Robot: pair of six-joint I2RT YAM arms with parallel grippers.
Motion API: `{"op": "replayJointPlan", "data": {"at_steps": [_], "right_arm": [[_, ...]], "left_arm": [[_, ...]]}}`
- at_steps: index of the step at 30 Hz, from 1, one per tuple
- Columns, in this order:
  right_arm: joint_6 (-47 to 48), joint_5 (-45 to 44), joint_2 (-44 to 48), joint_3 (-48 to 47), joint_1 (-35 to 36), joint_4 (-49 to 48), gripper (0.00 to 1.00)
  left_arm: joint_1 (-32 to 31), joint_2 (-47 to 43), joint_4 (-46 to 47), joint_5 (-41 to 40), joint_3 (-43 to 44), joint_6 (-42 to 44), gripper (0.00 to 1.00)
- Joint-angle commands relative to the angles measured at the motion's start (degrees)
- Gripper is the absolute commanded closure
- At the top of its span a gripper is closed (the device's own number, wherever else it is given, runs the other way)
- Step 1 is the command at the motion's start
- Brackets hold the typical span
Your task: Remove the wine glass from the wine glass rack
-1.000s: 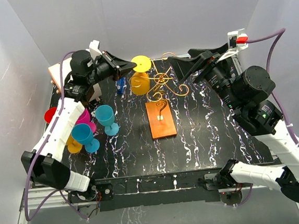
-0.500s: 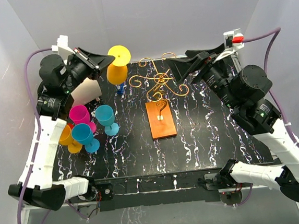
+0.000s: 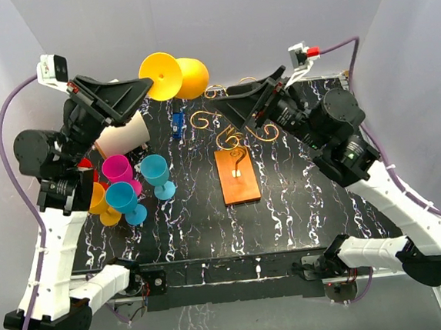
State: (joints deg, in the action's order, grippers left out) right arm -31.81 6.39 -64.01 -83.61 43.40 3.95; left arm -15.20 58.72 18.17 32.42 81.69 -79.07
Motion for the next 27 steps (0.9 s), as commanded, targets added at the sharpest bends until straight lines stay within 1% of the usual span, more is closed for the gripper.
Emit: {"op": "replayJointPlan", "data": {"at_steps": [1, 4, 8, 12, 16, 18, 20, 27], "right_arm": [[-11.83, 9.36, -0.16, 3.87, -0.11, -16.24, 0.02], [-16.12, 10.52, -0.56, 5.58, -0.07, -21.42, 0.02], [-19.70, 10.83, -0.69, 7.57, -0.10, -25.86, 0.02], [-21.17, 11.17, 0.10, 9.45, -0.08, -30.77, 0.06], [-20.50, 10.59, 0.74, 9.76, -0.07, -31.57, 0.10], [-20.35, 10.64, 0.81, 9.68, -0.08, -31.54, 0.13], [-20.91, 11.52, 0.83, 10.17, -0.07, -33.44, 0.21], [-31.11, 18.26, -0.89, 12.68, -0.09, -49.89, 0.41]], "left_arm": [[0.03, -2.23, 15.95, 2.97, -2.97, -10.00, 1.00], [0.04, -3.09, 20.74, 3.47, -4.52, -14.41, 1.00], [0.06, -4.12, 26.44, 3.38, -6.42, -19.05, 1.00], [0.08, -5.70, 29.08, 3.24, -8.66, -21.52, 1.00], [0.08, -6.28, 30.78, 3.26, -9.82, -22.92, 1.00], [0.02, -6.67, 30.67, 3.39, -9.96, -23.15, 1.00], [0.06, -6.83, 30.38, 3.52, -10.16, -23.09, 1.00], [0.04, -7.38, 35.54, 2.44, -14.87, -26.66, 1.00]]}}
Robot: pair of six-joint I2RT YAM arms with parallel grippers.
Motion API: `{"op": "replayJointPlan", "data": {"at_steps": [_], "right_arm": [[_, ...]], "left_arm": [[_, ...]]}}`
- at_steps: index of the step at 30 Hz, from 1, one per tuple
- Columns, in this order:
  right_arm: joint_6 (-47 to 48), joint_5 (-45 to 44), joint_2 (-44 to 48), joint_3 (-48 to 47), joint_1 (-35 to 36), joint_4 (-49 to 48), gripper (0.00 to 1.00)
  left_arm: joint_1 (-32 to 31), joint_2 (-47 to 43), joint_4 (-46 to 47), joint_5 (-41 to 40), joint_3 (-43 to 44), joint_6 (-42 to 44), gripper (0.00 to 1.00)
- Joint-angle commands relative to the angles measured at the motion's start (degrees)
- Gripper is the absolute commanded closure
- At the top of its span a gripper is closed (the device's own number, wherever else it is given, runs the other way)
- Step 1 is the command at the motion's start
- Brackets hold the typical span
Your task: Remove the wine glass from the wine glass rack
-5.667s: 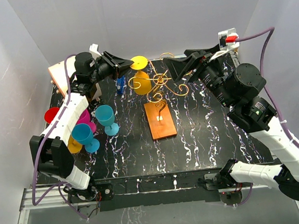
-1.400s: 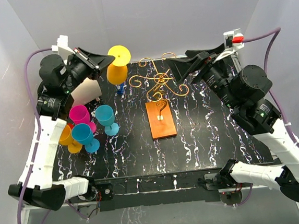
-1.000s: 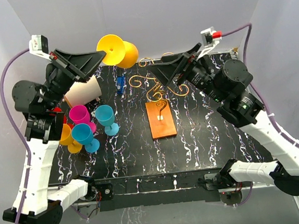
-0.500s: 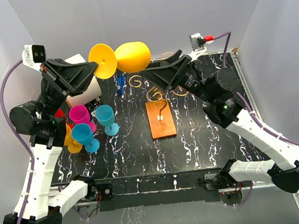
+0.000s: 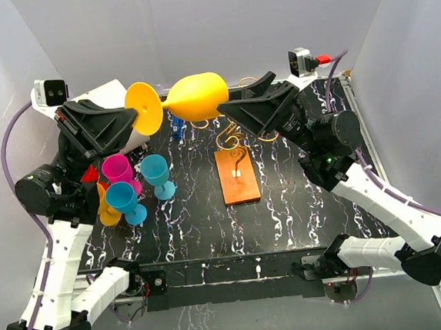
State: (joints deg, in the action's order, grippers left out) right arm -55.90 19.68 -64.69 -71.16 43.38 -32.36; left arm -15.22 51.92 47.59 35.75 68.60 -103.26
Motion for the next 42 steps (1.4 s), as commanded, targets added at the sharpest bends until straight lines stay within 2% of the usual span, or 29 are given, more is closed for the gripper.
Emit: {"op": "replayJointPlan", "data": {"at_steps": [1, 7, 12, 14, 17, 19, 21, 22, 25, 28, 31, 35, 42], "right_arm": [[-8.64, 5.72, -0.63, 0.35, 0.00, -15.29, 0.44], [-14.23, 5.80, -0.35, 1.95, -0.02, -20.45, 0.67], [-14.65, 4.34, 0.97, 3.13, 0.02, -20.46, 0.97], [-14.48, 3.66, 1.59, 3.91, 0.03, -20.40, 1.00], [-13.45, 2.41, 2.76, 5.29, -0.05, -19.14, 1.00], [-11.53, 1.72, 3.70, 5.73, -0.01, -16.85, 1.00], [-9.20, 0.42, 5.10, 6.18, -0.09, -13.31, 1.00], [-7.69, -0.43, 5.89, 6.47, -0.06, -11.41, 1.00], [-2.24, -3.90, 8.56, 6.56, 0.02, -3.88, 1.00], [2.21, -7.66, 10.81, 6.85, 0.00, 2.51, 1.00], [5.15, -10.03, 12.02, 7.32, 0.01, 6.91, 1.00], [6.78, -9.00, 10.94, 6.81, -0.04, 10.75, 1.00], [6.80, 1.63, 3.54, 1.73, 0.11, 13.41, 1.00]], "left_arm": [[0.05, -0.59, 6.81, -0.95, -2.25, -2.76, 1.00], [0.08, -0.86, 8.31, -1.18, -4.85, -3.38, 1.00], [0.09, -1.56, 6.91, -1.02, -6.92, -2.49, 1.00], [0.04, -2.52, 4.30, -0.84, -7.53, -0.89, 0.88], [0.10, -4.10, -2.98, 0.26, -7.36, 4.23, 0.60], [0.10, -6.26, -9.81, 0.10, -7.23, 8.94, 0.37], [0.10, -9.02, -20.29, -0.69, -5.73, 17.42, 0.19], [0.11, -10.25, -28.39, -1.66, -3.99, 22.54, 0.13], [0.05, -12.96, -54.25, -9.03, 4.40, 38.99, 0.03], [0.03, -14.72, -76.74, -22.53, 12.30, 50.77, 0.01], [0.01, -15.72, -92.08, -34.92, 17.83, 57.08, 0.01], [-0.01, -17.04, -100.20, -44.61, 22.54, 62.23, 0.01], [0.00, -17.06, -105.40, -55.63, 30.61, 69.36, 0.01]]}}
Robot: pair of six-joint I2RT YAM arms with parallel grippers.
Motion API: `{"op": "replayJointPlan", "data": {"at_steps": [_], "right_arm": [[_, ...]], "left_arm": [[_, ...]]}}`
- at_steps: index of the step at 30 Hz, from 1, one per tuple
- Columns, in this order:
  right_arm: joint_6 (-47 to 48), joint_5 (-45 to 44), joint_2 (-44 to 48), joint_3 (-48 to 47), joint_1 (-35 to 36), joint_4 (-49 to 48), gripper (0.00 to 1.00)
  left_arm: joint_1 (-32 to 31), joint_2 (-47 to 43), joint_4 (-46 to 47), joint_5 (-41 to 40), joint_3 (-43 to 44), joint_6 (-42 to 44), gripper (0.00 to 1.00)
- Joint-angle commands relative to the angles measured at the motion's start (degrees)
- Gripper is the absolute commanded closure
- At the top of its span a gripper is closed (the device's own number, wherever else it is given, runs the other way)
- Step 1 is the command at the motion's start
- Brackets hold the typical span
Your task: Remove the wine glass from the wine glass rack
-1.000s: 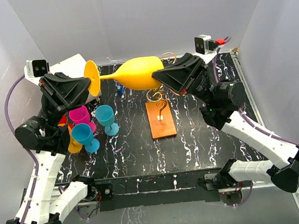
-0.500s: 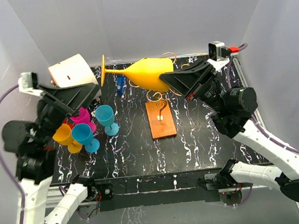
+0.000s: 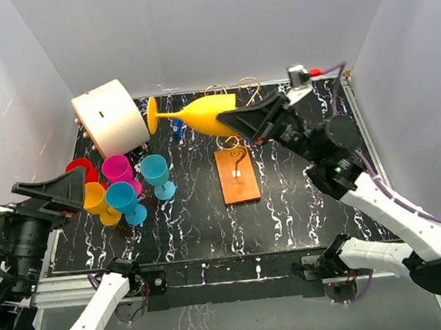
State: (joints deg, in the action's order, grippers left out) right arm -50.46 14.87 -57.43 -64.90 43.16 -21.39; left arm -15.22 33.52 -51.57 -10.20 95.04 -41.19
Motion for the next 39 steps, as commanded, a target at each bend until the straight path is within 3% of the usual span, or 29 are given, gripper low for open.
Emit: {"op": "replayJointPlan", "data": {"at_steps": [1, 6, 13, 21, 30, 35, 39], "right_arm": [[1.34, 8.03, -4.85, -5.33, 0.49, 2.89, 1.00], [6.53, 10.25, -9.26, -8.72, 4.01, 8.75, 1.00], [17.04, 6.60, -15.84, -16.90, 12.30, 28.04, 1.00], [30.80, -8.84, -22.81, -26.16, 25.52, 48.49, 1.00], [40.00, -34.60, -36.50, -40.19, 36.01, 67.83, 1.00], [42.87, -41.74, -48.64, -50.56, 38.56, 75.22, 1.00], [44.02, -44.10, -54.63, -52.10, 38.56, 73.89, 1.00]], "left_arm": [[-0.04, 1.49, -6.73, -10.95, 5.11, 8.36, 0.01], [-0.06, 1.64, -8.70, -15.39, 8.72, 11.21, 0.01], [-0.08, 0.79, -9.54, -18.61, 10.45, 12.72, 0.01], [-0.14, 0.58, -10.59, -18.93, 10.65, 12.54, 0.01], [-0.13, -0.07, -9.27, -18.24, 7.99, 12.41, 0.01], [-0.09, -0.25, -9.43, -18.51, 8.05, 12.36, 0.01], [-0.09, -0.52, -9.97, -18.63, 8.48, 12.28, 0.01]]}}
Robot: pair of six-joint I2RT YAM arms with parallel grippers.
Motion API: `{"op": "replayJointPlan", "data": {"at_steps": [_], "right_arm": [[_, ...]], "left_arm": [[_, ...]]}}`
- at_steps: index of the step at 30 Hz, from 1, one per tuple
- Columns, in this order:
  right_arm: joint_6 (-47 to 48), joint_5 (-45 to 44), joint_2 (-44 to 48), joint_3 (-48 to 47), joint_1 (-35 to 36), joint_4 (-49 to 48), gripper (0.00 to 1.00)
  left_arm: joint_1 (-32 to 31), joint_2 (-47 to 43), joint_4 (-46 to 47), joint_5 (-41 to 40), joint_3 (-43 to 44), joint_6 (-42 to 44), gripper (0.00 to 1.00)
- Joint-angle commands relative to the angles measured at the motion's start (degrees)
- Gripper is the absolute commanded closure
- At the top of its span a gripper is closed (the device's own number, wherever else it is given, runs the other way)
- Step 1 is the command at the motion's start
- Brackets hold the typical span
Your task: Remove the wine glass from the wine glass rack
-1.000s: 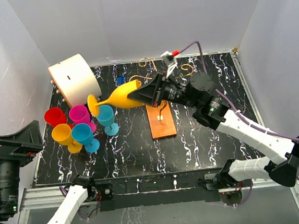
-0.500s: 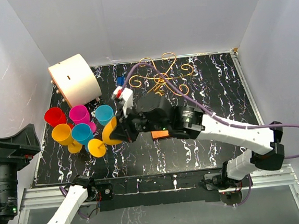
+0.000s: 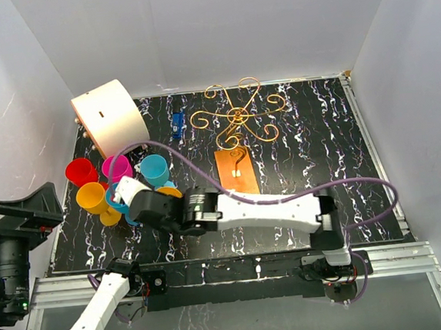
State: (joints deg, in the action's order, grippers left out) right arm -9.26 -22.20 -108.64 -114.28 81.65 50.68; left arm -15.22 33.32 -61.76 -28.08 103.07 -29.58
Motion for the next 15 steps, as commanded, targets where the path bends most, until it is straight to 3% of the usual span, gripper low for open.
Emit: {"op": "replayJointPlan", "data": {"at_steps": [1, 5, 15], "right_arm": [[3.22, -6.77, -4.09, -2.04, 0.02, 0.42, 1.00], [3.33, -1.15, -6.54, -1.17, -1.79, -3.87, 1.00], [3.06, 6.49, -14.18, -8.45, -6.65, -3.51, 1.00]], "left_arm": [[-0.08, -0.42, 0.04, -0.82, 0.59, 0.60, 0.01], [-0.11, -0.63, -0.52, -0.99, 0.81, 0.58, 0.01], [-0.16, -1.29, -0.82, -1.28, -0.06, 0.43, 0.01]]}}
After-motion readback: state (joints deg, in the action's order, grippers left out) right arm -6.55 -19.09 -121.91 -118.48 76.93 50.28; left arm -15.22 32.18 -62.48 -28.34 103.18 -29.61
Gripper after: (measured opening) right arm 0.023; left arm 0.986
